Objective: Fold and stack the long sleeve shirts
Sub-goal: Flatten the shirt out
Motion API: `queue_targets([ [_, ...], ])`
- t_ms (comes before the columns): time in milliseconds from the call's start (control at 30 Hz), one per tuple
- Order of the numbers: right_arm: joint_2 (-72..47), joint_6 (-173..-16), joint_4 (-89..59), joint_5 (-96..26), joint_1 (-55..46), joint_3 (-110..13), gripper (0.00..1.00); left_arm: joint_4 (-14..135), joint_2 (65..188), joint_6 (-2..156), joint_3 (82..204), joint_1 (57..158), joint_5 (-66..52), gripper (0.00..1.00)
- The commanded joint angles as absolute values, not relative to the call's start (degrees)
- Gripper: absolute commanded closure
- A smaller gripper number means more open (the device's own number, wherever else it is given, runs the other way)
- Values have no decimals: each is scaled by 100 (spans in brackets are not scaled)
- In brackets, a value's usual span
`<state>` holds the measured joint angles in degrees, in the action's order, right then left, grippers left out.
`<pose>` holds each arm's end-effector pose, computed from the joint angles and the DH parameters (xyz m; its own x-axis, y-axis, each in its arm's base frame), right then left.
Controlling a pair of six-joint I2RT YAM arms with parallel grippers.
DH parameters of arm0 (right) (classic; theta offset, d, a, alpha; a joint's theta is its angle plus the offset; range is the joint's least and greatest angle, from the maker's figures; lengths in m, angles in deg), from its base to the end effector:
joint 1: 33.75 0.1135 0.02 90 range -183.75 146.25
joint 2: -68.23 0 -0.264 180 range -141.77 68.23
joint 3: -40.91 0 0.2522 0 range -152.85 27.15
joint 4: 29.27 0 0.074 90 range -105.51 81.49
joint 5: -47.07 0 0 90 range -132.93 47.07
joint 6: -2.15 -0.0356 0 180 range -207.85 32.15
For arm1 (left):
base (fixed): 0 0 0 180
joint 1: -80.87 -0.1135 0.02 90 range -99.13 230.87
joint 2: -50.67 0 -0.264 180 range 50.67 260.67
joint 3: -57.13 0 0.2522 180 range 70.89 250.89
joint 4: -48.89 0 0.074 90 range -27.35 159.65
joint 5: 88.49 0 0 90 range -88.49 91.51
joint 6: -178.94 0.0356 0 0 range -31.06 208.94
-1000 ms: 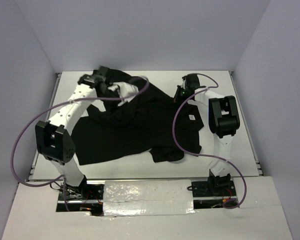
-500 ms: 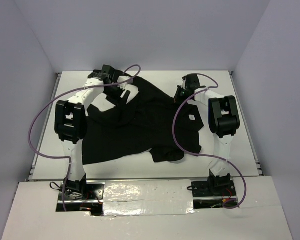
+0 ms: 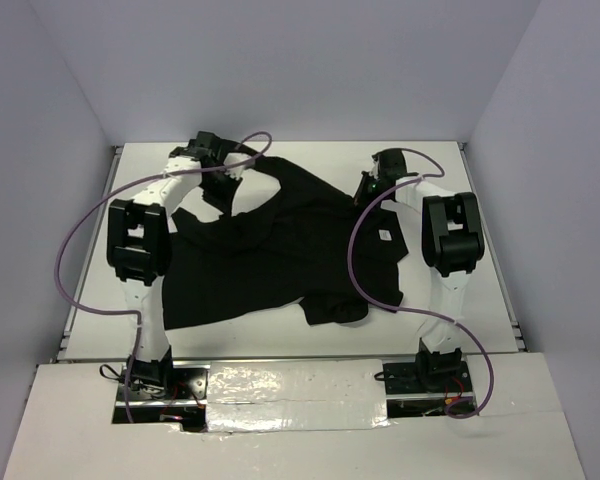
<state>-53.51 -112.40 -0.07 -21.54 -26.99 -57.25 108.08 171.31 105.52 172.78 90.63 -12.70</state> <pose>0.4501 0.0664 0.1518 -0.8559 0.2881 -0.4295 0.0296 0.8564 0.5155 0.4450 -0.0854 0.2210 -0.7733 0.4137 -0.4805 0.5116 0.8547 -0.0875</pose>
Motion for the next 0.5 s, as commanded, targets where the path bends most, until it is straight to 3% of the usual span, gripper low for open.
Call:
queue_targets([
  [0, -4911, -11184, -127, -2245, -2795, -5705, 100, 10915, 16581, 10521, 17574, 8555, -984, 100],
  [200, -4929, -11280, -214, -2202, -2918, -5767, 100, 10302, 16116, 9783, 17461, 7527, -517, 100],
  [467, -5086, -11412, -206, -2148, -3006, -6056, 100, 9773, 15983, 9246, 17135, 6919, -227, 100],
])
